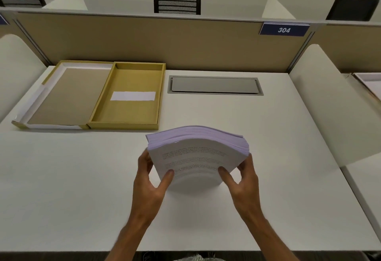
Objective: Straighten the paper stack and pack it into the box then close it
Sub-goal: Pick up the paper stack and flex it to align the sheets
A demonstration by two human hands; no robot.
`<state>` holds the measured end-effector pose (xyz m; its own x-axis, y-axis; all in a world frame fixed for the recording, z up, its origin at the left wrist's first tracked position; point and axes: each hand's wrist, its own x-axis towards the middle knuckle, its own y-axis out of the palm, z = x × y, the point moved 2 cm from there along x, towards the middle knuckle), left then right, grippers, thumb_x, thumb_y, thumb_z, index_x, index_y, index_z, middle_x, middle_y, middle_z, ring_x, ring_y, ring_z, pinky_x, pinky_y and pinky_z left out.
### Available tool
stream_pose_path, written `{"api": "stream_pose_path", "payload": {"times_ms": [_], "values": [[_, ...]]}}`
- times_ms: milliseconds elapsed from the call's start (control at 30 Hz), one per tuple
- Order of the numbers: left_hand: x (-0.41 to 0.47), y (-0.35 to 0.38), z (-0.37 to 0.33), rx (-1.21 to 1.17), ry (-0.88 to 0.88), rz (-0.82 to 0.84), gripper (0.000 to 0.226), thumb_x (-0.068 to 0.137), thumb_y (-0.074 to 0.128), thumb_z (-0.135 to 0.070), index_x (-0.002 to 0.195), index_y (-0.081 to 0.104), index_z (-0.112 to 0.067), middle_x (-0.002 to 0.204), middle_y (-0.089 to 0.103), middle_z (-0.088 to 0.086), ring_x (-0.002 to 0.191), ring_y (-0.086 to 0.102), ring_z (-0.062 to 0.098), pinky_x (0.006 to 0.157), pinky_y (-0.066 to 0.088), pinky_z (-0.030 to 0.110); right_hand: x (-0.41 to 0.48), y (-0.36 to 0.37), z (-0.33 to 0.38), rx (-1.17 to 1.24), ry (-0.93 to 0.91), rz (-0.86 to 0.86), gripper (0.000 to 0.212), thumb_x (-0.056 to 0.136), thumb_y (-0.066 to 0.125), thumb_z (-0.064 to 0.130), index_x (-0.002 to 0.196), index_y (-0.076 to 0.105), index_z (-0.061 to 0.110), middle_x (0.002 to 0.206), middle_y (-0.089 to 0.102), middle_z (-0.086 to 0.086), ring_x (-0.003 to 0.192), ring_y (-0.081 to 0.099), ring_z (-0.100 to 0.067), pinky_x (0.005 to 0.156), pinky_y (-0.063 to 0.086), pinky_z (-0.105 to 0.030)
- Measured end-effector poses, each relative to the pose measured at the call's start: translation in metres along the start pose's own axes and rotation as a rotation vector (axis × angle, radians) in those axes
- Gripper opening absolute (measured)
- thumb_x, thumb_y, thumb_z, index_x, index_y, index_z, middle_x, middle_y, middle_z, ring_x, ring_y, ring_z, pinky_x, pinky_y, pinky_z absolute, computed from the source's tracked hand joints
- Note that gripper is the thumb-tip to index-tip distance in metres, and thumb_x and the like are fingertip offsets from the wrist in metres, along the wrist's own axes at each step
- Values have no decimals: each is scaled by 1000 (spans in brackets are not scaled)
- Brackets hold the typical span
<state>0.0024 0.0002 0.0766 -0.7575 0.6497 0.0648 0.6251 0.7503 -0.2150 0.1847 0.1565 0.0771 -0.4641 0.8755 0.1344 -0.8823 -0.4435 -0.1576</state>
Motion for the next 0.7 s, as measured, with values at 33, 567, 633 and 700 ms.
{"api": "stream_pose_path", "payload": {"times_ms": [33,567,633,700], "values": [[2,0,-9,-89,39,-14,79,83,72,-28,148,30,-36,133,57,-17,127,55,13,95,52,22,1,0,12,44,-19,-48,62,83,71,34,140,47,34,122,68,12,116,64,-13,89,53,-18],[37,27,-70,-165,-169,-466,20,97,49,-34,86,66,-29,86,68,-3,79,61,14,47,45,11,37,25,60,124,174,-450,13,87,67,32,78,70,23,75,70,20,65,61,4,53,45,-7],[36,28,-72,-171,-153,-441,23,98,45,-36,87,66,-34,85,67,-6,77,62,12,46,44,11,37,25,61,136,173,-427,16,89,67,32,77,70,22,72,69,20,63,59,5,53,45,-8],[35,27,-72,-183,-152,-420,25,98,43,-42,83,62,-36,81,65,-8,75,61,12,51,46,15,36,24,63,175,166,-393,18,90,66,35,79,70,21,74,68,18,66,59,4,57,47,-11]]}}
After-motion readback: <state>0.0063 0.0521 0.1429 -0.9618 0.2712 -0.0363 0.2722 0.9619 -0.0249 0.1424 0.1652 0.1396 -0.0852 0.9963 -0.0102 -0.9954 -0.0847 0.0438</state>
